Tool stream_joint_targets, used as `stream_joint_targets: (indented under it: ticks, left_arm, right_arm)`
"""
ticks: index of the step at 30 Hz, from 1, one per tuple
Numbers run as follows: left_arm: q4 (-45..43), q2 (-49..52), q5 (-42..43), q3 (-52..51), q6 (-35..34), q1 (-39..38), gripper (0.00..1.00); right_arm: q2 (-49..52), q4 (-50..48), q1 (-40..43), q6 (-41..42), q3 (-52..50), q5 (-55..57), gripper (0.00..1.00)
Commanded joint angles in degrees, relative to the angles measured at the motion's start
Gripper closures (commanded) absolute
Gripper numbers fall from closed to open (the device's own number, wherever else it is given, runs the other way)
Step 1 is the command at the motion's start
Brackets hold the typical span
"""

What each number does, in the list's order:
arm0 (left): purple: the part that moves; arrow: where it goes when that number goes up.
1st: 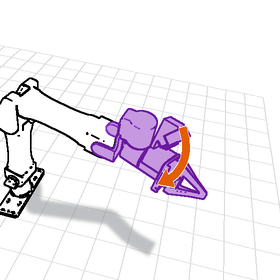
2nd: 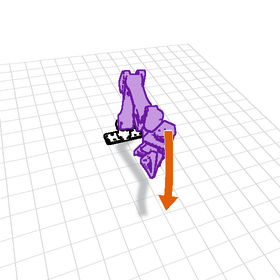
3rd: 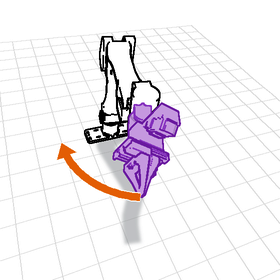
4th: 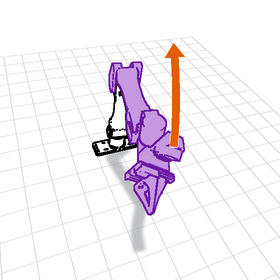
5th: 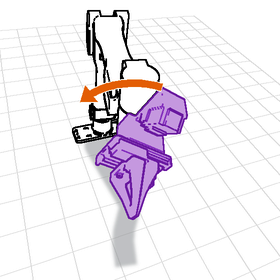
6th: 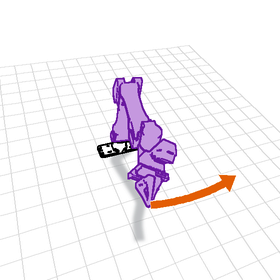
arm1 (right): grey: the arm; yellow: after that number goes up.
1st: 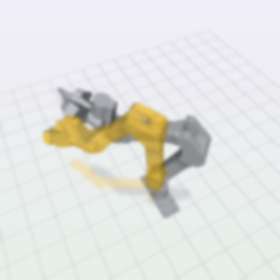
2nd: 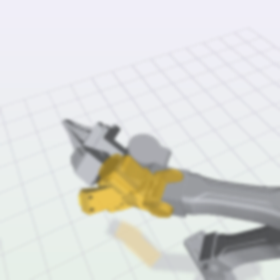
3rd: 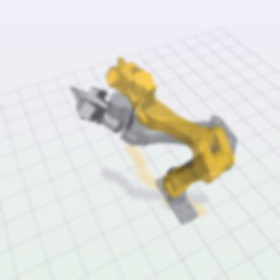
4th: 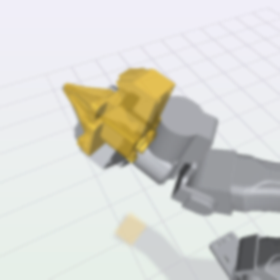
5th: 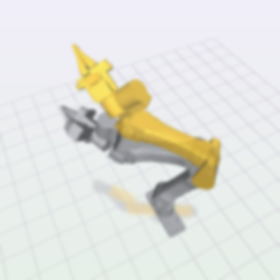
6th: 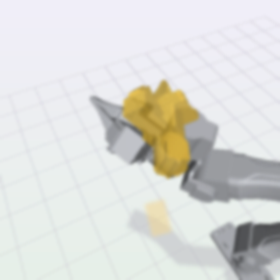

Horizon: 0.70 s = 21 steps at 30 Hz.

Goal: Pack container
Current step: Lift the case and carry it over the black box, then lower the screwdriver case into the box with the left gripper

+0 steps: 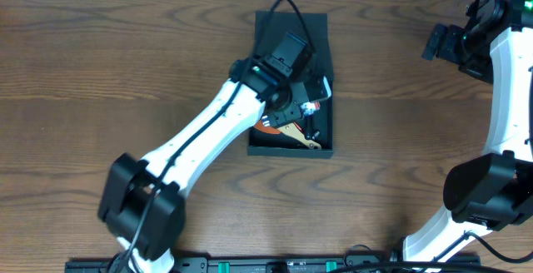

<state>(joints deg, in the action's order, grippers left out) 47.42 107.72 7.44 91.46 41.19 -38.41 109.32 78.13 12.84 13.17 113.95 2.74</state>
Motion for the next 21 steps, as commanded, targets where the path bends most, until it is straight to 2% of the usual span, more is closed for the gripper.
stream_joint_targets:
  ticks: [1, 7, 21]
  left_arm:
    - [0.1, 2.2, 4.2, 0.5, 6.6, -0.1, 0.55]
    - [0.1, 7.0, 6.5, 0.5, 10.5, -0.1, 0.51]
    - [0.0, 12.5, 6.5, 0.5, 11.9, -0.1, 0.51]
  right_arm:
    - [-0.4, -0.1, 0.2, -0.4, 0.6, 0.0, 0.01]
    - [-0.4, -0.1, 0.2, -0.4, 0.6, 0.0, 0.01]
    - [-0.4, -0.1, 0.2, -0.4, 0.6, 0.0, 0.01]
